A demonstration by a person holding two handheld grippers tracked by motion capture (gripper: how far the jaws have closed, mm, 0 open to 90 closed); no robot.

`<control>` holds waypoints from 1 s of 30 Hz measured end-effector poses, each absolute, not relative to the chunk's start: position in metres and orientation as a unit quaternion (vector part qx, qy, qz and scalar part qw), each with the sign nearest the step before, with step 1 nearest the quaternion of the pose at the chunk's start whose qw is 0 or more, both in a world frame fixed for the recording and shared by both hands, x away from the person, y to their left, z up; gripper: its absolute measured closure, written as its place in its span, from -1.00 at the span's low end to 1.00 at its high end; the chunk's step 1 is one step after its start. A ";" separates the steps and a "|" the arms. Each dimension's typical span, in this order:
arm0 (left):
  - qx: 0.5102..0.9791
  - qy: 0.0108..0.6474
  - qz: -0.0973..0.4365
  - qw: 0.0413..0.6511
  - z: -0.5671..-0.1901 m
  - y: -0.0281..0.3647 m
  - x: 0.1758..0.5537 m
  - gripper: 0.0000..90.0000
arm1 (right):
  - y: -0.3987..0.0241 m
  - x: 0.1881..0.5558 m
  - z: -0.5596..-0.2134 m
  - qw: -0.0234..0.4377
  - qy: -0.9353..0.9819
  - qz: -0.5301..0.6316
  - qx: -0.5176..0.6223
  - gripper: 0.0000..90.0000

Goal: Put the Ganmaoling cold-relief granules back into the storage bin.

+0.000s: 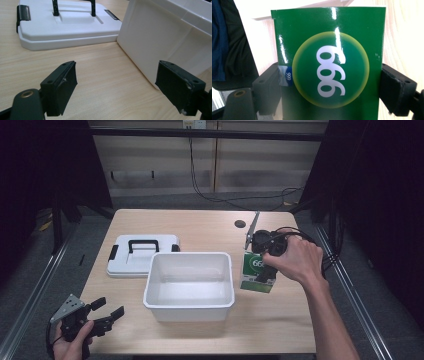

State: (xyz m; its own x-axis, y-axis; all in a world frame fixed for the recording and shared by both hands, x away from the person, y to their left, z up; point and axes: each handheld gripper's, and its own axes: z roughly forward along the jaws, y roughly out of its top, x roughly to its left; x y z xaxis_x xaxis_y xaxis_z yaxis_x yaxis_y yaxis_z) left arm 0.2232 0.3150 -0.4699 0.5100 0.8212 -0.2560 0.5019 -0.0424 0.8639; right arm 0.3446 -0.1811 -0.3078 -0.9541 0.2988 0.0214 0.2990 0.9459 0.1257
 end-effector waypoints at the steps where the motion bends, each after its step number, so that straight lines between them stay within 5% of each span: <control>1: 0.705 0.469 0.157 0.509 -0.470 0.315 0.223 -0.63 | -0.181 0.345 -0.306 0.001 -0.986 -0.064 -0.152 -0.64; 30: 0.705 0.468 0.157 0.509 -0.470 0.315 0.224 -0.63 | -0.150 0.353 -0.268 -0.012 -0.990 -0.061 -0.125 -0.64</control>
State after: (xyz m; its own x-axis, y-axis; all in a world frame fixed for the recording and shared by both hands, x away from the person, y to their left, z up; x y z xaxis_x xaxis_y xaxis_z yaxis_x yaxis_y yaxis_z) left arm 0.2237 0.3148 -0.4697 0.5122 0.8198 -0.2562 0.5007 -0.0427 0.8645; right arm 0.3530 -0.1498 -0.2676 -0.9685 0.2488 -0.0075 0.2460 0.9613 0.1241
